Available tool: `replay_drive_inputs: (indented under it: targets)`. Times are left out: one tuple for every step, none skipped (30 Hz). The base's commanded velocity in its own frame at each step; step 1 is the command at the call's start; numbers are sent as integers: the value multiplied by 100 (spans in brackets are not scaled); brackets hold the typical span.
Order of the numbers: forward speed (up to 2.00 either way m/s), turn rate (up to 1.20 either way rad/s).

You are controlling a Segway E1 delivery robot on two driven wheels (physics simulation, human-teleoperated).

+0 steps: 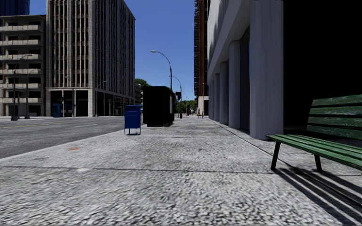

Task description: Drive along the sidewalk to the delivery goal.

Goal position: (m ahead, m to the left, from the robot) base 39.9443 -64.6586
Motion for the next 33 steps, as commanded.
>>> replay_drive_inputs:
  targets:
    - [200,0]
    - [200,0]
    - [200,0]
    - [200,0]
    - [200,0]
    - [200,0]
    - [200,0]
    - [200,0]
    - [200,0]
    - [200,0]
    - [200,0]
    - [200,-11]
    - [200,-25]
    - [200,-25]
    - [200,-42]
    - [200,-42]
    - [200,-43]
    - [200,-43]
    - [200,-43]
    - [200,-34]
    - [200,-10]
    - [200,0]
    - [200,0]
    - [200,0]
    - [200,0]
    - [200,0]
    - [200,0]
    - [200,0]
    - [200,0]
    - [200,0]
    - [200,0]
    - [200,0]
    - [200,0]
